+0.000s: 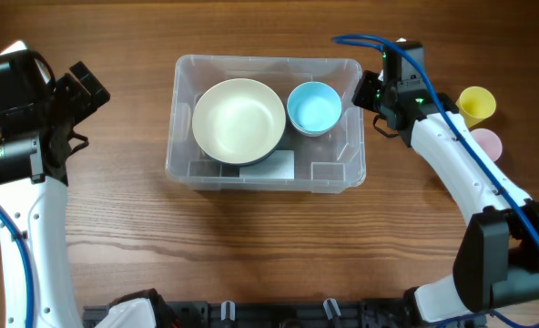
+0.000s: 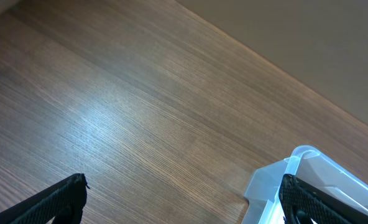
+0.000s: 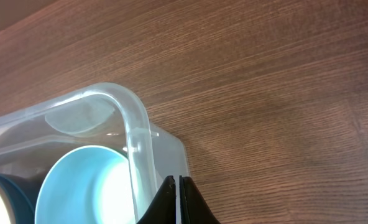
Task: Pack container
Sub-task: 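Retract the right gripper right toward the yellow cup, then grasp the yellow cup rim with the right gripper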
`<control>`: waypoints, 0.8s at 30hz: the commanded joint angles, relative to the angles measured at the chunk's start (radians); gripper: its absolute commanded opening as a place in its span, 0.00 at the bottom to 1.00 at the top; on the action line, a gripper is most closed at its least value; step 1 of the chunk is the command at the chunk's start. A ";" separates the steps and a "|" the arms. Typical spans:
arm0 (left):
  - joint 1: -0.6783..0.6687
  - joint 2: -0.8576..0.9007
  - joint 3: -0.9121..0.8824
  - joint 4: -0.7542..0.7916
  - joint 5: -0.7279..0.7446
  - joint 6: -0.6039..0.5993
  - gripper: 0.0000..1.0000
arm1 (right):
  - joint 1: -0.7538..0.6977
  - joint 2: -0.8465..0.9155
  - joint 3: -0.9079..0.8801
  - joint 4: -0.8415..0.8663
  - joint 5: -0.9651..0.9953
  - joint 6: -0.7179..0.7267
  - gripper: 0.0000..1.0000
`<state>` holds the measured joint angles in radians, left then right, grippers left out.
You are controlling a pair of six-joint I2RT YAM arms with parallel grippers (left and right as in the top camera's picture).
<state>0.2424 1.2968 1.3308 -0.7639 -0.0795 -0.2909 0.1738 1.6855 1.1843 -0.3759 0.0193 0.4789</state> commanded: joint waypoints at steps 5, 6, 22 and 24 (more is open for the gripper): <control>0.005 -0.005 0.011 -0.001 0.011 -0.009 1.00 | 0.001 -0.005 0.003 -0.006 0.077 0.000 0.04; 0.005 -0.005 0.011 -0.001 0.011 -0.009 1.00 | -0.005 -0.016 0.003 -0.008 0.101 -0.002 0.04; 0.005 -0.005 0.011 -0.001 0.011 -0.009 1.00 | -0.380 -0.208 0.021 -0.212 0.167 0.025 0.06; 0.005 -0.005 0.011 -0.001 0.011 -0.009 1.00 | -0.426 -0.207 0.020 -0.220 0.167 0.026 0.14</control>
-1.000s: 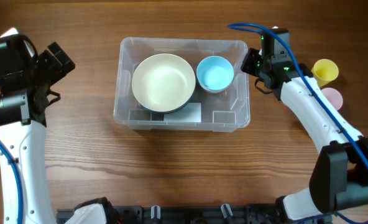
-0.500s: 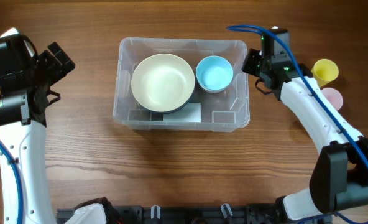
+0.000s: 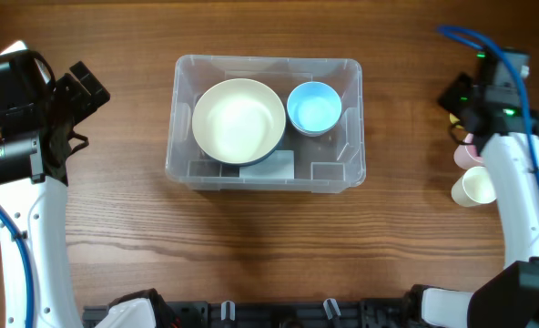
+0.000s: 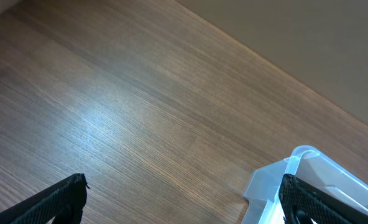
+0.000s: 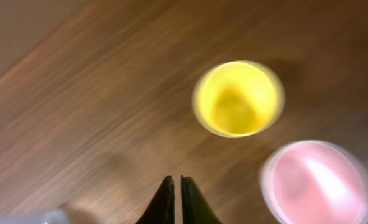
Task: Pack container
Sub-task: 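Grasp the yellow cup rim with the right gripper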
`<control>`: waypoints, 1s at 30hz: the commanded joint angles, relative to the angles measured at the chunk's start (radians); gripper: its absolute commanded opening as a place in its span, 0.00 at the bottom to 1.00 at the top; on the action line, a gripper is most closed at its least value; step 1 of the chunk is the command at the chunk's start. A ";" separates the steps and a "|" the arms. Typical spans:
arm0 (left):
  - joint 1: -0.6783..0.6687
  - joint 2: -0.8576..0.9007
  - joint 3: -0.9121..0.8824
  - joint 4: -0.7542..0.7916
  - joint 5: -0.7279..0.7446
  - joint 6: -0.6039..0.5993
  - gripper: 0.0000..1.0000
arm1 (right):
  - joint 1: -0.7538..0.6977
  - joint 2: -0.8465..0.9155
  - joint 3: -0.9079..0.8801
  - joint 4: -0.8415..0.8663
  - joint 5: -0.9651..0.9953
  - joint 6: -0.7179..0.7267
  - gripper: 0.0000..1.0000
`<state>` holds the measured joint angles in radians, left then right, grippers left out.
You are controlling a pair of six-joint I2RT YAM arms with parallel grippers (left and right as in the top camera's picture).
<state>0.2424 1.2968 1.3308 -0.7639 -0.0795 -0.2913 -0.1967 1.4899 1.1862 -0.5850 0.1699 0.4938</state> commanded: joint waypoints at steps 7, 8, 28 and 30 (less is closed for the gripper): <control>0.005 -0.005 0.011 -0.001 0.011 -0.009 1.00 | -0.150 -0.011 0.018 0.031 0.013 0.033 0.37; 0.005 -0.005 0.011 -0.001 0.011 -0.009 1.00 | -0.159 -0.010 0.018 0.032 0.013 0.037 0.36; 0.005 -0.005 0.011 -0.001 0.011 -0.009 1.00 | -0.197 0.230 0.018 0.142 -0.014 0.059 0.39; 0.005 -0.005 0.011 -0.001 0.011 -0.009 1.00 | -0.198 0.243 0.018 0.156 -0.014 0.059 0.38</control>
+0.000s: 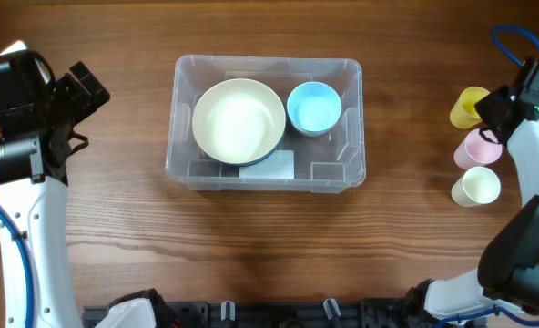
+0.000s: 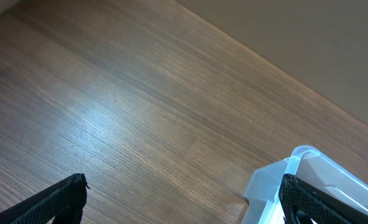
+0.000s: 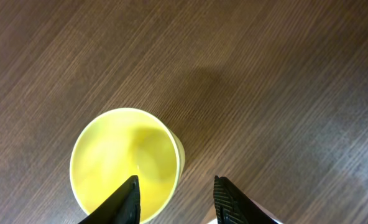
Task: Pack container
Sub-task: 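Grasp the yellow cup rim with the right gripper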
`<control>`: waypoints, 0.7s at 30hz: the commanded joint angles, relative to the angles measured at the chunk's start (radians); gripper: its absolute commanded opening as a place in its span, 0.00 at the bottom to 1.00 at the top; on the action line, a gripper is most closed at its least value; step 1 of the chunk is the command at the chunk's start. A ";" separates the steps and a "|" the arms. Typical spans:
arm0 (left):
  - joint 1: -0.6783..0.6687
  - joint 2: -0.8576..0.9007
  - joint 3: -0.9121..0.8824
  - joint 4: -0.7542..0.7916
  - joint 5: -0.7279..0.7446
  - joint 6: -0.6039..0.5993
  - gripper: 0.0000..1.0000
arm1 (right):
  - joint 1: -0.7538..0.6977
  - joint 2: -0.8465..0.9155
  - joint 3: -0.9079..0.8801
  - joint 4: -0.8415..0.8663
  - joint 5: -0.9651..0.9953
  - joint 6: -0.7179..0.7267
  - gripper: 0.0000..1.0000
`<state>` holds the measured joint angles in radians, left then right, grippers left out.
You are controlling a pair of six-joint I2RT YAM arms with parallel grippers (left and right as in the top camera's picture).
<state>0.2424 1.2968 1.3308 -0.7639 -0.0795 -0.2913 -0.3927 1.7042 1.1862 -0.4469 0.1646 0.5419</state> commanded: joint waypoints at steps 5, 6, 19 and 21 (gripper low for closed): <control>0.005 -0.005 0.011 -0.001 0.011 -0.009 1.00 | -0.002 0.075 0.018 0.047 -0.008 0.011 0.38; 0.005 -0.005 0.011 -0.001 0.011 -0.009 1.00 | -0.001 0.086 0.018 0.051 -0.008 0.012 0.34; 0.005 -0.005 0.011 -0.001 0.011 -0.009 1.00 | -0.002 0.134 0.018 0.100 -0.031 0.018 0.34; 0.005 -0.005 0.011 -0.001 0.011 -0.009 1.00 | -0.002 0.138 0.018 0.107 -0.030 0.018 0.34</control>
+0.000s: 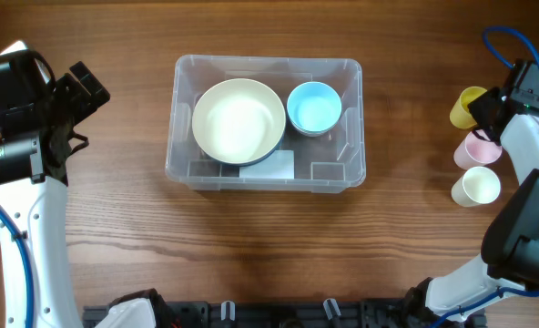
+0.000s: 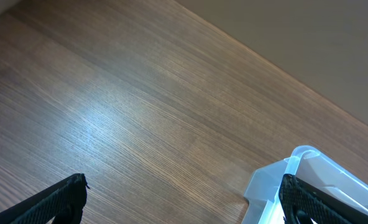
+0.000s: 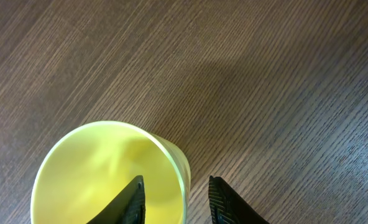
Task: Pack container
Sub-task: 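Grasp the yellow cup rim with the right gripper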
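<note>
A clear plastic container (image 1: 354, 123) sits mid-table, holding a large cream bowl (image 1: 238, 120) and a small blue bowl (image 1: 314, 107). At the far right stand three cups: yellow (image 1: 467, 106), pink (image 1: 476, 148) and cream (image 1: 476, 186). My right gripper (image 3: 176, 198) is open and straddles the rim of the yellow cup (image 3: 103, 174), one finger inside, one outside. My left gripper (image 2: 184, 199) hangs open over bare wood at the far left, with a corner of the container (image 2: 296, 171) by its right finger.
The table's far edge (image 2: 265, 62) runs behind the left gripper. The right arm (image 1: 524, 137) reaches along the right edge of the table next to the cups.
My right gripper has come lower over the yellow cup and its fingers now stand closer together across the rim. The left arm has not moved.
My right gripper was shut beside the container's right end, near the blue bowl. Then it was shut above the yellow and pink cups. Then it was open over the yellow cup's rim, and now sits lower astride it. The left arm stayed still.
</note>
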`<control>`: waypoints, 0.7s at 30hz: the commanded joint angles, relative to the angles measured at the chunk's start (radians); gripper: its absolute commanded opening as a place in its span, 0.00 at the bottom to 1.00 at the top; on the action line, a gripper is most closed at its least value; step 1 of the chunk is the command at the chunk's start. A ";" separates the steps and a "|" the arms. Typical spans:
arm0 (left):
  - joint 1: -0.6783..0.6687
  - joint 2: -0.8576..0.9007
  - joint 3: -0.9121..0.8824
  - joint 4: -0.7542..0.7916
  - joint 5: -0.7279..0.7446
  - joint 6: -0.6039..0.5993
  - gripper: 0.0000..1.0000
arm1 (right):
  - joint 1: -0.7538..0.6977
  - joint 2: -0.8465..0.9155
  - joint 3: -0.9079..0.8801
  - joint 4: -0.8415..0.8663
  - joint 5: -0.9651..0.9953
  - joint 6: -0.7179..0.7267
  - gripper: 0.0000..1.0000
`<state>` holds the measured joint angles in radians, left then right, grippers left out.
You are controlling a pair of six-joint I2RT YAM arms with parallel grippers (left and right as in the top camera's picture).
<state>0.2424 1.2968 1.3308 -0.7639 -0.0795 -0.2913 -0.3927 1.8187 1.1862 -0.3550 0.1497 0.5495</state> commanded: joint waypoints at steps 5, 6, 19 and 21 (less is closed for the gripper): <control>0.005 -0.005 0.011 -0.001 0.011 -0.009 1.00 | -0.002 0.033 0.016 0.026 -0.016 0.011 0.33; 0.005 -0.005 0.011 -0.001 0.011 -0.009 1.00 | -0.002 0.034 0.016 0.026 -0.016 0.011 0.30; 0.005 -0.005 0.011 -0.001 0.011 -0.009 1.00 | -0.002 0.034 0.016 0.026 -0.016 0.011 0.13; 0.005 -0.005 0.011 -0.001 0.011 -0.009 1.00 | -0.002 0.034 0.016 0.026 -0.016 0.011 0.04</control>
<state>0.2424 1.2968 1.3308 -0.7639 -0.0795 -0.2913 -0.3927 1.8317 1.1862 -0.3344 0.1455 0.5564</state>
